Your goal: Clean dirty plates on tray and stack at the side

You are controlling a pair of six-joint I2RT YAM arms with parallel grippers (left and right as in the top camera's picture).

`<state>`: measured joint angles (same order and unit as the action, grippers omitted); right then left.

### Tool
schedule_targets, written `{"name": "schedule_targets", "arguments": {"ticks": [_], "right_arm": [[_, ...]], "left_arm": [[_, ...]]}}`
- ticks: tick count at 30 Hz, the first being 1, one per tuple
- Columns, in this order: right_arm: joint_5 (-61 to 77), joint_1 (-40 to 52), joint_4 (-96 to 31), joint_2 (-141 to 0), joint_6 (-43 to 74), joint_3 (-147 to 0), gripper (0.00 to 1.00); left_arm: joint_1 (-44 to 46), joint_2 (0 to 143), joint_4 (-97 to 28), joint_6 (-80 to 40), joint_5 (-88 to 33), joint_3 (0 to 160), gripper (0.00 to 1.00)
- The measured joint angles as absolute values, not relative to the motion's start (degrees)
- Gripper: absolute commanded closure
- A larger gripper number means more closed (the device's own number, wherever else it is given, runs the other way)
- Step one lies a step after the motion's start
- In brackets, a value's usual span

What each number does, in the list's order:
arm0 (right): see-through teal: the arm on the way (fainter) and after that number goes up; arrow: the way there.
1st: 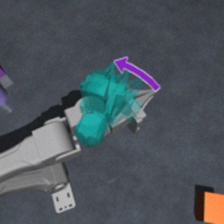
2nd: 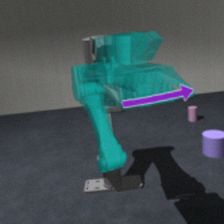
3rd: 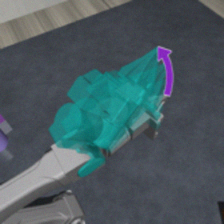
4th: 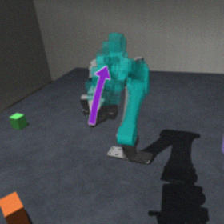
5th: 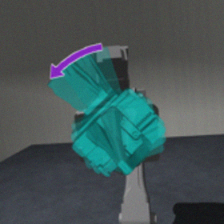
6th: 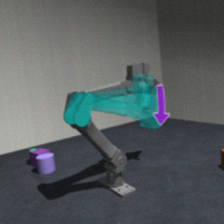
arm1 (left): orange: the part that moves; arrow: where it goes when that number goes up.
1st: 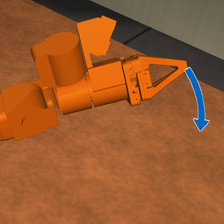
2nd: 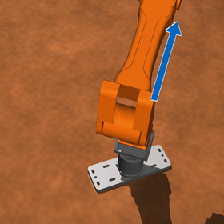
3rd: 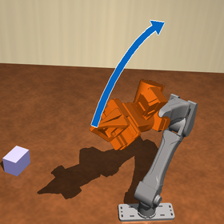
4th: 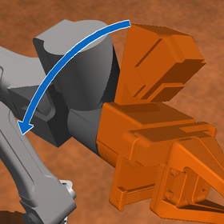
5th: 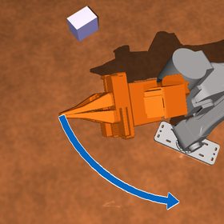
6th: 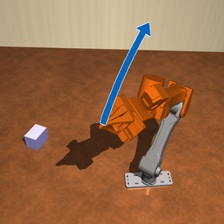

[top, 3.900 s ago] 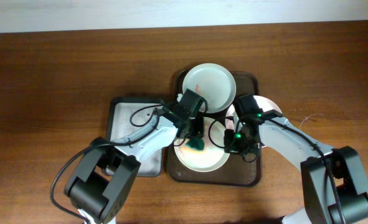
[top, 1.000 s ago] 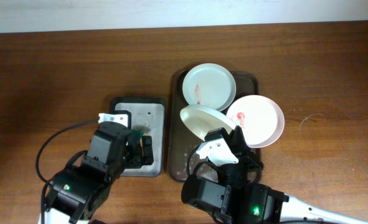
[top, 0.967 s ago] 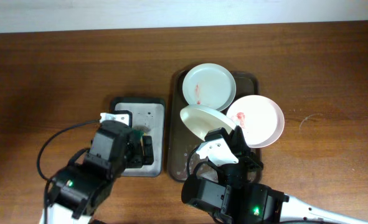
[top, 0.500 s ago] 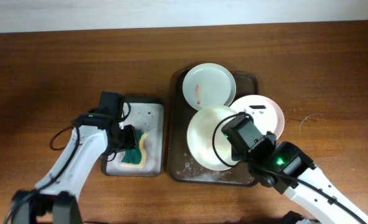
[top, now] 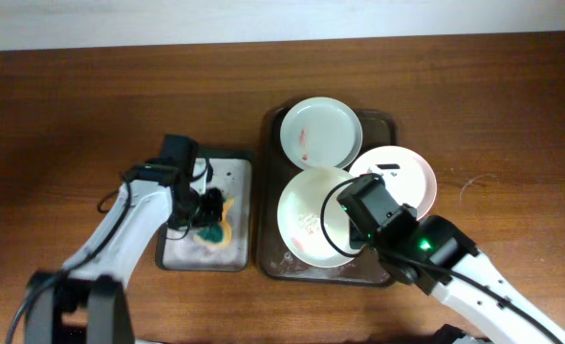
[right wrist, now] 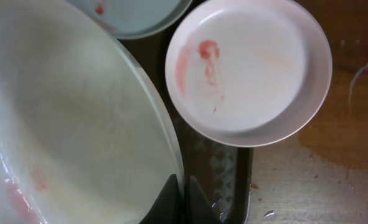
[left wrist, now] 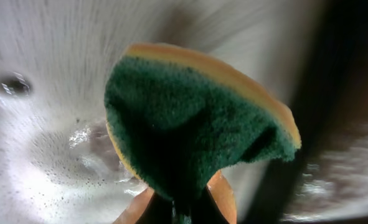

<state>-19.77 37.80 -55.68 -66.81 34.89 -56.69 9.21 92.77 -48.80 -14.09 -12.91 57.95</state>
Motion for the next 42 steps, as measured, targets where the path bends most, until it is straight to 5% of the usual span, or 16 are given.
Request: {"name": "schedule_targets", "arguments": {"ticks": [6, 20, 34, 42], "right_arm": [[-17.15, 37.78, -52.64, -83.31, 38.7, -56.66, 0.96], [-15.2, 37.78, -50.28, -89.34, 44.84, -56.53, 0.96], [-13.34, 37.54, -50.3, -89.73, 44.82, -56.25, 0.96], [-15.92, 36.97, -51.29, -89.73, 45.04, -56.25, 0.96]], "left_arm": [[11.57, 81.87, -48.21, -14.59, -19.79, 61.58, 1.0], [32.84, 102.78, -27.27, -33.28, -27.49, 58.85, 1.0], [31.75, 103.68, -37.23, -34.96, -13.41, 60.95, 1.0], [32.64, 104.64, -28.82, -34.48, -34.0, 60.42, 1.0]]}}
